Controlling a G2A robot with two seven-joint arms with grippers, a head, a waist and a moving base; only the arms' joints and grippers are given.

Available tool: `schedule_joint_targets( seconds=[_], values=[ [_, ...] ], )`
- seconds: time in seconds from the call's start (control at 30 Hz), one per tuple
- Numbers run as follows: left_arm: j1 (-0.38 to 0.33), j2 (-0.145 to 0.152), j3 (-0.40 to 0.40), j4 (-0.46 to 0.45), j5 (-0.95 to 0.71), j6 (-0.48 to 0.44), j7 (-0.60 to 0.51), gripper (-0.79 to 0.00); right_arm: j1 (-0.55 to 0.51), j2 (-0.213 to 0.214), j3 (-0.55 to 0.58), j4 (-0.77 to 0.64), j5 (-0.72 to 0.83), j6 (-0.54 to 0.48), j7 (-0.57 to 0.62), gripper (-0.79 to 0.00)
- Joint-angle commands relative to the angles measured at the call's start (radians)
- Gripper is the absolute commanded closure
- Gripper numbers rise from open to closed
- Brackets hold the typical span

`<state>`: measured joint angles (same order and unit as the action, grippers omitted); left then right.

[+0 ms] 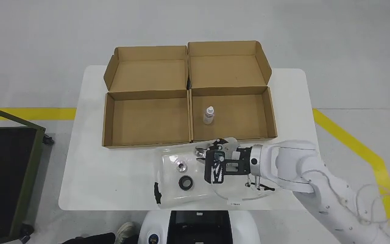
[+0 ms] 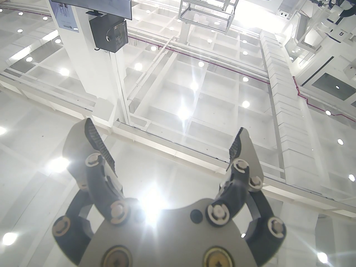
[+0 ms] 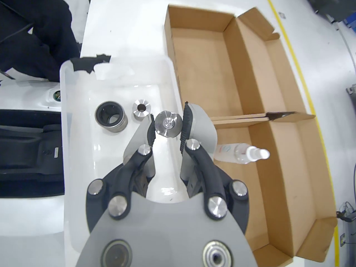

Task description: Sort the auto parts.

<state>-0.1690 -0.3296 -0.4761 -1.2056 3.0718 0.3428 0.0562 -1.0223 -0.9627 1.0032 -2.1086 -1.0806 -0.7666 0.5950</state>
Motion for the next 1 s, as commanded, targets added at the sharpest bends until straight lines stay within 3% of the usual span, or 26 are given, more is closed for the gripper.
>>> schedule_joint_targets(
  seconds=[0.0,0.57,0.97],
  values=[
    [0.0,0.0,0.0,0.0,0.0,0.0,0.0,-0.785,0.009,-0.002,0.01,-0.006,0.0,0.006,-0.039,0.0],
    [0.0,0.0,0.0,0.0,0.0,0.0,0.0,-0.785,0.051,-0.014,0.053,-0.018,-0.03,0.039,-0.195,0.0],
    [0.0,0.0,0.0,0.0,0.0,0.0,0.0,-0.785,0.02,-0.006,0.104,0.141,-0.08,0.042,-0.174,0.0]
  ],
)
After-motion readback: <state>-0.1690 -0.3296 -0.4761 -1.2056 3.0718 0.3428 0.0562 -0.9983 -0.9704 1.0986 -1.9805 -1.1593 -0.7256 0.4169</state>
